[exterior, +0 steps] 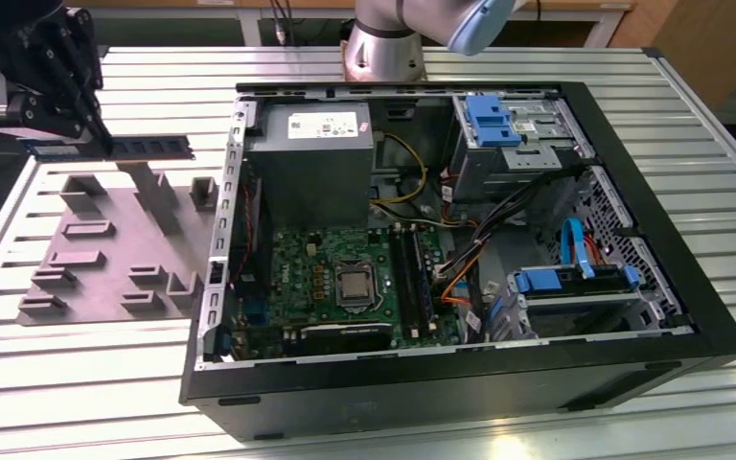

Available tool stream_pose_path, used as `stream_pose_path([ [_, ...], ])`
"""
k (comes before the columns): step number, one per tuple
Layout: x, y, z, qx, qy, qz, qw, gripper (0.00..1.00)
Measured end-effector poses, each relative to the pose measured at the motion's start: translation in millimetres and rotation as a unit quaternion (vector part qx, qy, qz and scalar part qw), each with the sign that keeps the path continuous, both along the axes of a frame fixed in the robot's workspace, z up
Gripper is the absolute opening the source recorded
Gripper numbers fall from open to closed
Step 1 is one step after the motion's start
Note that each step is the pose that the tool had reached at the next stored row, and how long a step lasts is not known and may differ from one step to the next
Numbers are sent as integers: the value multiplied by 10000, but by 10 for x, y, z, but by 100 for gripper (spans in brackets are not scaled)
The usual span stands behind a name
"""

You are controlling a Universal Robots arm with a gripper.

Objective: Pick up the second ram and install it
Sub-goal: 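Pick up the second ram and move it above second insertion slot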

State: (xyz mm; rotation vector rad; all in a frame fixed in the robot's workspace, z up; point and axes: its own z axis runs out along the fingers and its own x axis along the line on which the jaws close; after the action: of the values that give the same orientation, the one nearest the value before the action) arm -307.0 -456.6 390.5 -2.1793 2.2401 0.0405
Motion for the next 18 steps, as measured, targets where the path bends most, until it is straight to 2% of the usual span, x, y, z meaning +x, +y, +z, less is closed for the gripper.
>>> stream_pose_path([
  [18,191,0,0,0,0,0,10000,14],
])
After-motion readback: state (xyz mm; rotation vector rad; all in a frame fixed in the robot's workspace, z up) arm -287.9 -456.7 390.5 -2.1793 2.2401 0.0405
